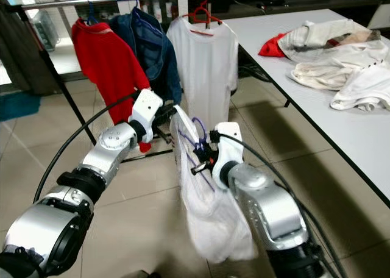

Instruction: Hang hanger

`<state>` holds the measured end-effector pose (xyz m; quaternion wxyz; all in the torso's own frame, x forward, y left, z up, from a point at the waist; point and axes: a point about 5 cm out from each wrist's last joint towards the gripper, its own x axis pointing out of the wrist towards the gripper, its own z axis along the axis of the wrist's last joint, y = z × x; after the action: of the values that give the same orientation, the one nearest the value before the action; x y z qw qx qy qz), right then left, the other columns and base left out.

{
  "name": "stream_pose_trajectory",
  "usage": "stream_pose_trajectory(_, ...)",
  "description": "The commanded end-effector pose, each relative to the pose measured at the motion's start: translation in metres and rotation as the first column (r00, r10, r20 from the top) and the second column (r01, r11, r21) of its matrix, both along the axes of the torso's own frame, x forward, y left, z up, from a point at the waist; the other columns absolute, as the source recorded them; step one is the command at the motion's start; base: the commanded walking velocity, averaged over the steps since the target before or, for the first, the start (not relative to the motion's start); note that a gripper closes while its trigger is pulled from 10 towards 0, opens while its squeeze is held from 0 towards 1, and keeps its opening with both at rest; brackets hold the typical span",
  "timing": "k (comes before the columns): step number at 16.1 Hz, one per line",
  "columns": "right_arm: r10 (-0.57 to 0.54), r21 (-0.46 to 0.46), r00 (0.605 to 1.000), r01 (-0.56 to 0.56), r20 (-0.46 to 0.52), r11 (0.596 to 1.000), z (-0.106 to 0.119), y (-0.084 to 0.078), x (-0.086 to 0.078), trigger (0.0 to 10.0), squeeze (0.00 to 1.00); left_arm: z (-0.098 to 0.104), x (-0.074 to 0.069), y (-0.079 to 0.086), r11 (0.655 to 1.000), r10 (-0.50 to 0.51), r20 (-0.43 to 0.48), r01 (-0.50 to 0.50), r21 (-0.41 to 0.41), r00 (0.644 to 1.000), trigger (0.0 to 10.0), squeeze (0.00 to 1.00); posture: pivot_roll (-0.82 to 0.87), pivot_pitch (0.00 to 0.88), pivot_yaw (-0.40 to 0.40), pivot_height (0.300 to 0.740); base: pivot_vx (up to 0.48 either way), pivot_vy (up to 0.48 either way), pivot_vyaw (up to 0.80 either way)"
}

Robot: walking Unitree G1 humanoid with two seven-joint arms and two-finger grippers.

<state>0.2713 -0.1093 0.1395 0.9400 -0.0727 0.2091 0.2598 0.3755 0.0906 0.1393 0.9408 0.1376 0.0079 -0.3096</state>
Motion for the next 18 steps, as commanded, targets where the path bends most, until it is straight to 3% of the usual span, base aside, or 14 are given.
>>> stream_pose_trajectory(1,-0.01,0.016,1.0,0.01,0.021,1.0,0.008,0.001,0.001,10.0,0.0,0.007,0.003,0.001,1.0,0.018,0.018,-0.018,-0.002,1.0,0.0,0.0,-0.14,0.0,0.094,0.74,0.0,0.0,0.0)
stream_pose_trajectory(4,-0.202,0.072,0.977,0.197,0.073,0.978,0.02,-0.011,0.016,10.0,0.0,0.006,0.001,-0.003,1.0,-0.009,0.009,0.009,0.005,1.0,0.0,0.0,-0.14,0.0,0.095,0.74,0.0,0.0,0.0)
stream_pose_trajectory(7,-0.398,0.11,0.911,0.387,0.11,0.916,0.023,-0.021,0.031,10.0,0.0,0.007,-0.002,-0.011,0.999,-0.05,0.003,0.05,-0.005,0.999,0.0,0.0,-0.13,0.0,0.09,0.74,0.0,0.0,0.0)
stream_pose_trajectory(10,-0.473,0.174,0.869,0.448,0.145,0.877,0.028,-0.017,0.042,10.0,0.0,0.009,-0.009,-0.026,0.99,-0.103,-0.018,0.1,-0.104,0.995,0.0,0.0,-0.12,0.0,0.087,0.74,0.0,0.0,0.0)
stream_pose_trajectory(11,-0.518,0.218,0.838,0.48,0.172,0.85,0.031,-0.016,0.049,10.0,0.0,0.011,-0.012,-0.034,0.981,-0.127,-0.033,0.12,-0.153,0.991,0.0,0.0,-0.12,0.0,0.085,0.74,0.0,0.0,0.0)
stream_pose_trajectory(13,-0.55,0.232,0.802,0.503,0.233,0.833,0.037,-0.017,0.059,10.0,0.0,0.01,-0.014,-0.042,0.973,-0.132,-0.064,0.117,-0.199,0.989,0.0,0.0,-0.12,0.0,0.083,0.74,0.0,0.0,0.0)
stream_pose_trajectory(14,-0.536,0.212,0.794,0.494,0.286,0.844,0.041,-0.014,0.064,10.0,0.0,0.01,-0.016,-0.046,0.972,-0.129,-0.075,0.11,-0.208,0.989,0.0,0.0,-0.12,0.0,0.082,0.74,0.0,0.0,0.0)
stream_pose_trajectory(18,-0.466,0.192,0.834,0.426,0.296,0.884,0.038,-0.001,0.072,10.0,0.0,0.009,-0.026,-0.059,0.957,-0.153,-0.097,0.123,-0.263,0.983,0.0,0.0,-0.12,0.0,0.055,0.74,0.0,0.0,0.0)
